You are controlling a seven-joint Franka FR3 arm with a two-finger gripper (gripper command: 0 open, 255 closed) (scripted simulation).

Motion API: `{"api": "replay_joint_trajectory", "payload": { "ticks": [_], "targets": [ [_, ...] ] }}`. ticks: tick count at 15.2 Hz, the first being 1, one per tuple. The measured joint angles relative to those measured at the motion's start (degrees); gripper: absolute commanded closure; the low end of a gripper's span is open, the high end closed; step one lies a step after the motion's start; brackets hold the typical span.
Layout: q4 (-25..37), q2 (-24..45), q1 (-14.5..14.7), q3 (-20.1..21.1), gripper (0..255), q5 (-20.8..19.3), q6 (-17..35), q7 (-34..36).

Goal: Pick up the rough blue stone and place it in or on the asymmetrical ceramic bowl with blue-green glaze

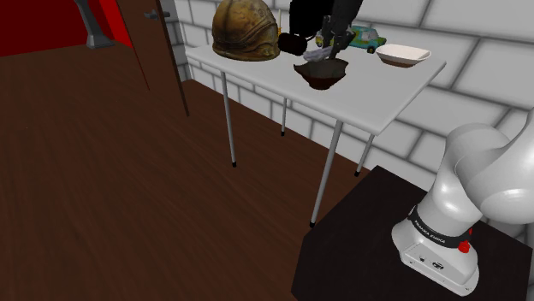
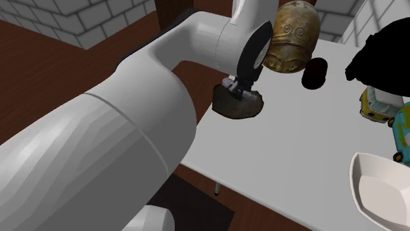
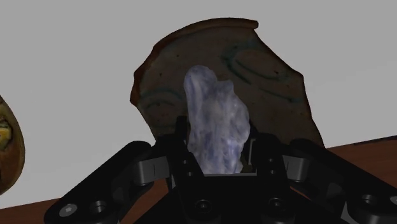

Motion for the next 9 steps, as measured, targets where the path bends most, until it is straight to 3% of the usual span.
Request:
{"api": "replay_joint_trajectory", "payload": {
  "ticks": [9],
  "targets": [
    [-2.76,0.0,-0.17,-0.47,255,-0.28,2.8,0.08]
  ]
}}
